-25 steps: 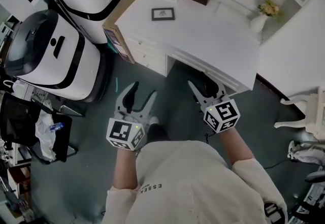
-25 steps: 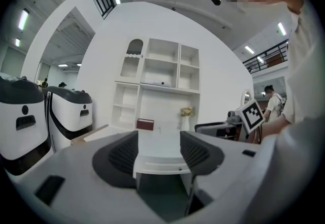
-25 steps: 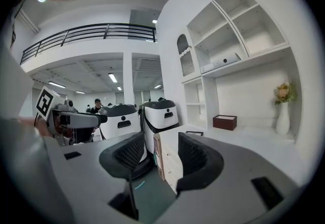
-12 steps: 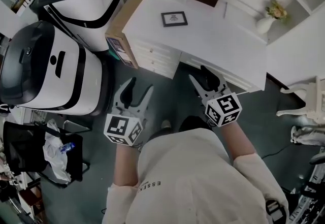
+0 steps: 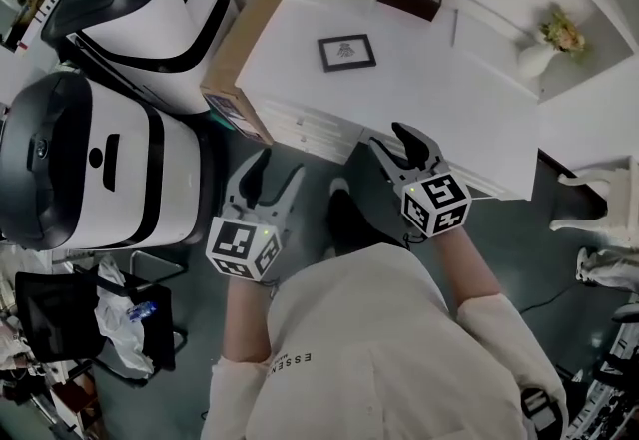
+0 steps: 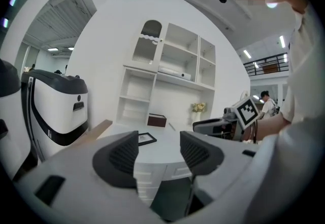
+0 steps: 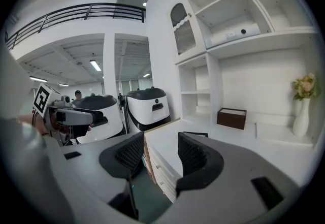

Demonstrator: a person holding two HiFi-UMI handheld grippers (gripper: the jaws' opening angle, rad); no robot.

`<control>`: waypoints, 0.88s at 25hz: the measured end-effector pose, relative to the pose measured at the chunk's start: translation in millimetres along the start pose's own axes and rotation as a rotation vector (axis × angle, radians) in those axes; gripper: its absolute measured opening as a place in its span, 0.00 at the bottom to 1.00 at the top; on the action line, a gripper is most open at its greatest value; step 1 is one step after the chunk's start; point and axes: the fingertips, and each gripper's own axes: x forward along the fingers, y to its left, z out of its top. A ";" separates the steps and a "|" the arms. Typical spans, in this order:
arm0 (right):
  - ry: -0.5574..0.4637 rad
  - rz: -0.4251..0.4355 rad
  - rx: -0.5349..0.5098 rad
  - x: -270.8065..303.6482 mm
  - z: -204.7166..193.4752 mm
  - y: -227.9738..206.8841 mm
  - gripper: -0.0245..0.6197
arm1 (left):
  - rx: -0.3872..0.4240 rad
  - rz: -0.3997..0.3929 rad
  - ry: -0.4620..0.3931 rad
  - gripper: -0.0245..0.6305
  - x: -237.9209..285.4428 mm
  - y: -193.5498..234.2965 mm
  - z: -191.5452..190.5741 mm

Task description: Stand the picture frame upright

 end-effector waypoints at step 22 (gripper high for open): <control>0.359 -0.032 0.088 221.3 -47.2 -185.5 0.35 | -0.017 -0.036 0.217 0.41 237.6 123.1 -8.2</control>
